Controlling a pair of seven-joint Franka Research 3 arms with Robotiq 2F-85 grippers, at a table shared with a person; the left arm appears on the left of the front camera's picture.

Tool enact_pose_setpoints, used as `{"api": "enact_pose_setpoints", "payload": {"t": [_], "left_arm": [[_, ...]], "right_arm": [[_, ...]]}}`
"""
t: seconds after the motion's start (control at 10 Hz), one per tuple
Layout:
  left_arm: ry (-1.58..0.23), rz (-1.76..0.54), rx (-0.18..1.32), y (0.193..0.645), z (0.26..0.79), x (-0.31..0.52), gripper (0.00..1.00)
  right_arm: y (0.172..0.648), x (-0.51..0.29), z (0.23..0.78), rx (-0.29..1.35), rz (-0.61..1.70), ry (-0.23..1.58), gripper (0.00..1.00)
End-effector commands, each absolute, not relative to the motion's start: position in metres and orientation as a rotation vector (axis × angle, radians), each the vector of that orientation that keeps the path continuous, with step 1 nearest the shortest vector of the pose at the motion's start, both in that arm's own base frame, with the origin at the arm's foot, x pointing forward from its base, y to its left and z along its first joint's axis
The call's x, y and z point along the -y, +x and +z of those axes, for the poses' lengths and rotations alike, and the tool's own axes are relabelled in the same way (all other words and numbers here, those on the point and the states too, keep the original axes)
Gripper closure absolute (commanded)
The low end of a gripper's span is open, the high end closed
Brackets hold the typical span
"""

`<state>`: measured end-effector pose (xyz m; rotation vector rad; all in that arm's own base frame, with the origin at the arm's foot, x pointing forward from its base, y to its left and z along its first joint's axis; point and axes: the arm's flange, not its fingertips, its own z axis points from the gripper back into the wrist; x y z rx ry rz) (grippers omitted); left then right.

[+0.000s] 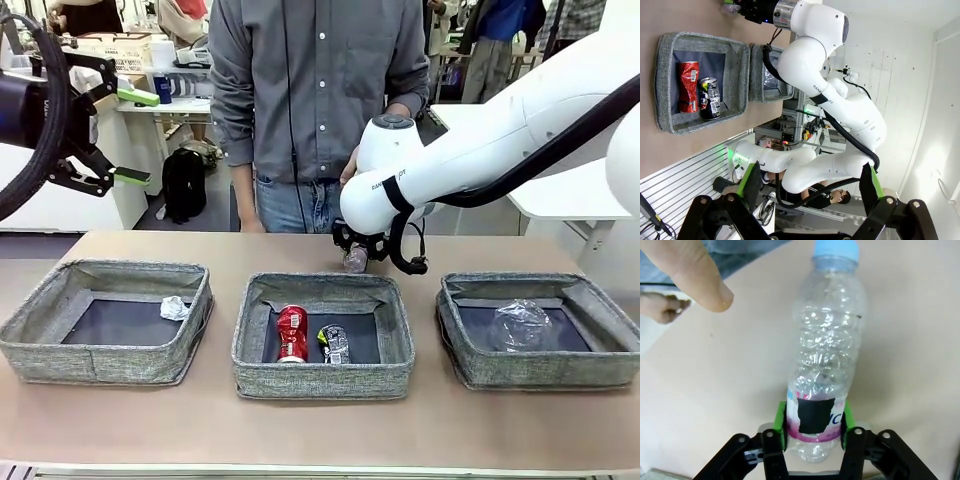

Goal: Sort the waste into the appropriate baskets.
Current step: Pick up the waste item pointed out by the person.

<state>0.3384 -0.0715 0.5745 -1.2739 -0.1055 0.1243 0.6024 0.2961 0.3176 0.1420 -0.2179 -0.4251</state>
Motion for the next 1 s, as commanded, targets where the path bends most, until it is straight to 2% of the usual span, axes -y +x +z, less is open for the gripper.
{"api": "enact_pose_setpoints", "payload": {"t": [0.0,0.1,0.6,0.9], "left_arm": [[-1.264,0.123,0.096,0.337,0.576,0.070,0.00],[-1.264,0.123,0.096,0.337,0.576,0.070,0.00],[-1.264,0.123,0.096,0.337,0.576,0.070,0.00],[-1.264,0.123,0.096,0.337,0.576,0.070,0.00]], "right_arm": [[0.603,-0.294,0.319,0.214,-0.423,0.137,0.95],[0.603,-0.291,0.320,0.216,-0.442,0.143,1.00],[0.593,-0.265,0.334,0.219,-0.512,0.160,1.00],[0.551,-0.228,0.380,0.151,-0.516,0.235,1.00]]}}
